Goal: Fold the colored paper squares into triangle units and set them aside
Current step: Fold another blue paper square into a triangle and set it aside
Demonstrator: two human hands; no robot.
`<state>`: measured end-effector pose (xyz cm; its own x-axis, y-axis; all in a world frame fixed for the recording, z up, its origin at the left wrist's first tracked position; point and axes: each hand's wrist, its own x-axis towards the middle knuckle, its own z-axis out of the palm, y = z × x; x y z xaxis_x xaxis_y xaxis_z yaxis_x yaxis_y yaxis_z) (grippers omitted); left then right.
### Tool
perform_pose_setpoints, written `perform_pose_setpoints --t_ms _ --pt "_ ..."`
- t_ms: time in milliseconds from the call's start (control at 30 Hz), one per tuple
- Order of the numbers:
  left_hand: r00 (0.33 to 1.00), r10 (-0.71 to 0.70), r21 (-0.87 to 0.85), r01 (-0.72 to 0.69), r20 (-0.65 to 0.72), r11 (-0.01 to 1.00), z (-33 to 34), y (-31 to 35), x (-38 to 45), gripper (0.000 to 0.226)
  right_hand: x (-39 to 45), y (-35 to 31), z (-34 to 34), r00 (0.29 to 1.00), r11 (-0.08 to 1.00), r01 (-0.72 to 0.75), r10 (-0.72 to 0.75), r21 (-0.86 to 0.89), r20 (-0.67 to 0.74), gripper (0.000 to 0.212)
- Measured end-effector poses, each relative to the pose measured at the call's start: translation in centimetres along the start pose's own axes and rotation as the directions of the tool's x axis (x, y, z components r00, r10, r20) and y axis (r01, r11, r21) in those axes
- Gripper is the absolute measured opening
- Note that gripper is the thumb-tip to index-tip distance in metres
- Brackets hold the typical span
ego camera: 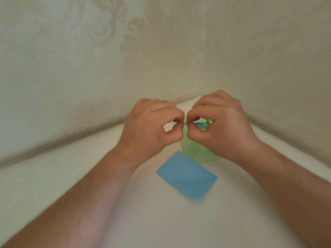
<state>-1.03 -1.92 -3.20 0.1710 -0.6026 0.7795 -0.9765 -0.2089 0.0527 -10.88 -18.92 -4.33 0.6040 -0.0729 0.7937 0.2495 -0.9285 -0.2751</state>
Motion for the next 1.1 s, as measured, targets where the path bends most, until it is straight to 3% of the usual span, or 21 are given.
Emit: perform_pose_setpoints --t_ms 200,333,533,700,1100 --pt "0.989 -0.136 -0.036 0.134 -0.054 0.99 -1.3 -0.7 0.0 0.01 0.2 2.4 -1.9 0.994 0.993 -0.112 0.112 -0.03 -0.005 0.006" --pt "0.986 -0.155 -0.044 0.153 -0.061 0.987 -1.6 -1.4 0.1 0.01 0.5 3.2 -3.3 0.979 0.981 -0.191 0.19 -0.012 -0.074 0.008" --pt "0.999 -0.044 -0.041 0.045 0.016 0.998 -0.4 0.0 0.0 0.006 0.1 -0.1 -1.3 0.997 0.992 -0.069 0.064 0.102 0.051 0.019" --pt "0.999 -0.047 -0.07 0.047 0.006 0.996 -0.3 0.5 0.0 0.009 0.1 -0.1 -0.8 0.996 0.99 -0.053 0.043 0.13 0.081 0.006" --pt "0.951 -0.309 -0.226 0.305 0.02 0.925 -1.7 -0.1 0.1 0.014 0.3 1.7 -3.0 0.979 0.977 -0.183 0.171 0.11 0.11 0.009"
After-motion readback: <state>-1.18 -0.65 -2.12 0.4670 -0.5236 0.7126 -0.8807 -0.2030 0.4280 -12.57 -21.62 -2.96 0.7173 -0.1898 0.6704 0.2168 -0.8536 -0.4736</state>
